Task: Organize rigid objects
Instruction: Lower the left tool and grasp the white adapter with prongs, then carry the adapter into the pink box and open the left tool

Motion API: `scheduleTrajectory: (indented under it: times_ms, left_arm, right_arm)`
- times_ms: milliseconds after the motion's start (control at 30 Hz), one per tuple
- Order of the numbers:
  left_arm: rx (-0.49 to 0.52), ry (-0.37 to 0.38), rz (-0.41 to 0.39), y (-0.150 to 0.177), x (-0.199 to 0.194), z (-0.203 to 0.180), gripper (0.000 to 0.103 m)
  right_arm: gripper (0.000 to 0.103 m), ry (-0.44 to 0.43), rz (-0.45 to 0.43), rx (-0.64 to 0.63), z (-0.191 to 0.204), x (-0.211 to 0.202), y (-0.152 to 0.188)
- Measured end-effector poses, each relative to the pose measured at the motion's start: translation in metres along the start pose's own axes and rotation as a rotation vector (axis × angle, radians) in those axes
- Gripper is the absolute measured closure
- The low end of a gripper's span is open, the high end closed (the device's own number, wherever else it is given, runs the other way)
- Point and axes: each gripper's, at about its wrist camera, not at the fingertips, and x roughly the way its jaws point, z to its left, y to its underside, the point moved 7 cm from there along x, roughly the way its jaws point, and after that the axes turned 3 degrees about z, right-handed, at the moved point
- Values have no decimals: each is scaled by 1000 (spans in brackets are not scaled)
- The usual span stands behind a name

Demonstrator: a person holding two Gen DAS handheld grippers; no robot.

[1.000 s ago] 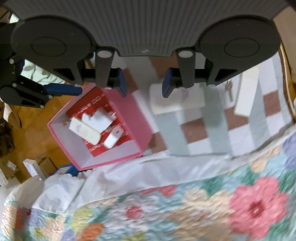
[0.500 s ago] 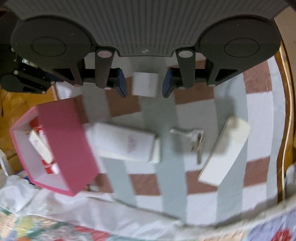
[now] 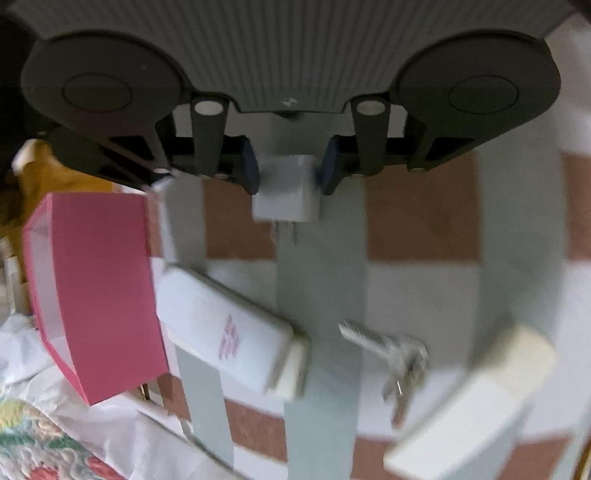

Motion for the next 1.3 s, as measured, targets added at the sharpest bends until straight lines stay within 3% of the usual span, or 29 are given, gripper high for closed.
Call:
scheduleTrajectory:
  times_ms: [200,267,333,400,600,867,1300]
  left_arm:
    - [-71,51,-4,5,6,-4,74]
    - [-83,50,-9,4,6,-2,69]
    - [-84,34,-30,3,5,0,65]
    - [-89,34,-38,2,5,1,65]
    - [-94,24,-85,5,4,-2,67]
    - [94,-83,-181,23,-26,-41,72]
    - [362,-22,-259,38,-75,-158,72]
  right_arm:
    - [41,78,-33,15,-6,2,7]
    - [41,87,-50,12,-6,1,7]
    - [51,116,-65,-16,-6,2,7]
    - [52,149,-67,-72,-4,2,6]
    - [53,132,-113,-75,-7,-3,10]
    - [54,98,-166,-35,-6,-41,16]
    - [54,243,-319,-37,-26,-164,30]
